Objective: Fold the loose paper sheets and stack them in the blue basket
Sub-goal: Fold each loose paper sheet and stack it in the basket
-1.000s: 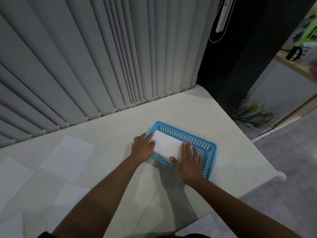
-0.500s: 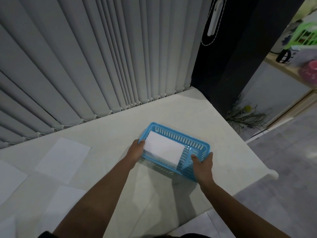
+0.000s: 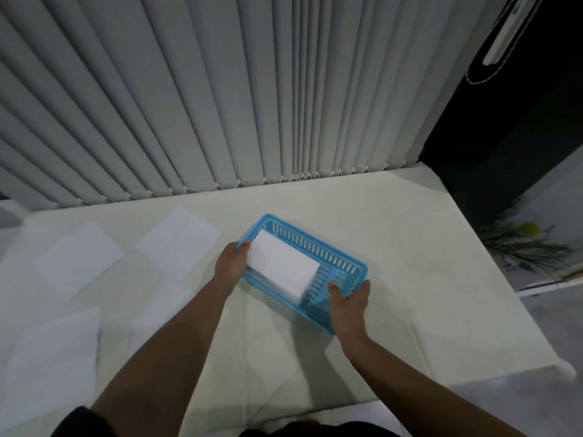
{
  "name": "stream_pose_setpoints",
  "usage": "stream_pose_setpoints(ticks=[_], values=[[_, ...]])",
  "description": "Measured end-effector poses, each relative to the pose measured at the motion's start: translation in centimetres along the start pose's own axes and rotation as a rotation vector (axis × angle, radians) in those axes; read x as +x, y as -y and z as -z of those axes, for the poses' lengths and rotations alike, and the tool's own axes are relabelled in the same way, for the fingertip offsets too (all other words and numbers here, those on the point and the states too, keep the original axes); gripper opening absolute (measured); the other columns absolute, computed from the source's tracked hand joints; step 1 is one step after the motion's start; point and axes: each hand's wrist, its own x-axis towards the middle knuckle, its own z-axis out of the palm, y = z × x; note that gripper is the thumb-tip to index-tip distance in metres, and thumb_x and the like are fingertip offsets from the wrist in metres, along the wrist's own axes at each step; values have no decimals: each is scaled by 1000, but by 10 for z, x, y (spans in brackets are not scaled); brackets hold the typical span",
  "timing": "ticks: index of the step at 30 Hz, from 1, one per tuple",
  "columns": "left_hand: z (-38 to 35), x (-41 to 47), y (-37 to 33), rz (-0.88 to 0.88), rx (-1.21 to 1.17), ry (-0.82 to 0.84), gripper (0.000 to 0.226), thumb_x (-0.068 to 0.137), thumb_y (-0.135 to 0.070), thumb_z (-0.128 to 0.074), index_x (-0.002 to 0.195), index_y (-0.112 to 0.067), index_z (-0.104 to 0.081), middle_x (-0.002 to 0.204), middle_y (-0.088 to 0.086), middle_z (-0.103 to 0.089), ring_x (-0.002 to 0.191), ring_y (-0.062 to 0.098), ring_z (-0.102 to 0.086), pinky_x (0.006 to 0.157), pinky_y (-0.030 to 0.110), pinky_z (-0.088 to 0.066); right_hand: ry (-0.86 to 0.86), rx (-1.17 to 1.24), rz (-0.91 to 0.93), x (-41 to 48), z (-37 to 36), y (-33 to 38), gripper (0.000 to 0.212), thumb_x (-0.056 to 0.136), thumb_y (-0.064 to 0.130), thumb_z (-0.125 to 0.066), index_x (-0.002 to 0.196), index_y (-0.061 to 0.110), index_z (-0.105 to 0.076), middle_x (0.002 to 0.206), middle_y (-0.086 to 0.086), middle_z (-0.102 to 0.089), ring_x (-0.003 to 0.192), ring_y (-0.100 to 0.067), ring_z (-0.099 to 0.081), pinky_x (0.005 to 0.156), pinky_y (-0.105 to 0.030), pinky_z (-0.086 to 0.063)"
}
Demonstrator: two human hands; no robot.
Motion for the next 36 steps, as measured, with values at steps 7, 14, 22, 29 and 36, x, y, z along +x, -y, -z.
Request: stream_pose_setpoints(ticks=[7,14,22,29,36], values=[[27,2,28,10,-113,-72,42,95,-39,-44,129,-16,-51,117,5,-58,99,22,-53,82,33,-41,62,-50,0,-6,-34,-2,89,80,35,-66,149,16,-14,147,-18,-35,128,-32,-47,107,-51,-41],[32,-6,36,-53,32,-68,45,98,-35,-40,139,-18,-41,123,-1,-53,111,24,-54,93,33,-42,35,-443,107,-10,-28,-4,96,87,30,-63,151,1,4,160,-17,-6,146,-33,-13,120,-42,-13],[59,-21,56,-40,79,-249,50,96,-42,-43,139,-16,-43,138,14,-50,126,31,-49,109,45,-39,93,-887,590,-13,-42,20,73,84,36,-55,148,12,-30,160,-18,-9,143,-41,-18,117,-51,-12],[99,-53,114,132,205,-385,43,93,-28,-50,134,-16,-46,135,15,-51,128,32,-45,106,44,-37,303,-1047,1029,-37,-98,26,50,81,25,-63,129,19,-56,152,-12,-37,136,-36,-35,114,-56,-19],[135,-72,153,174,370,-353,48,91,-25,-53,137,-17,-41,140,9,-46,131,30,-42,104,43,-39,545,-1300,1235,-57,-178,26,34,77,27,-62,110,25,-68,131,2,-60,126,-29,-49,111,-50,-3]])
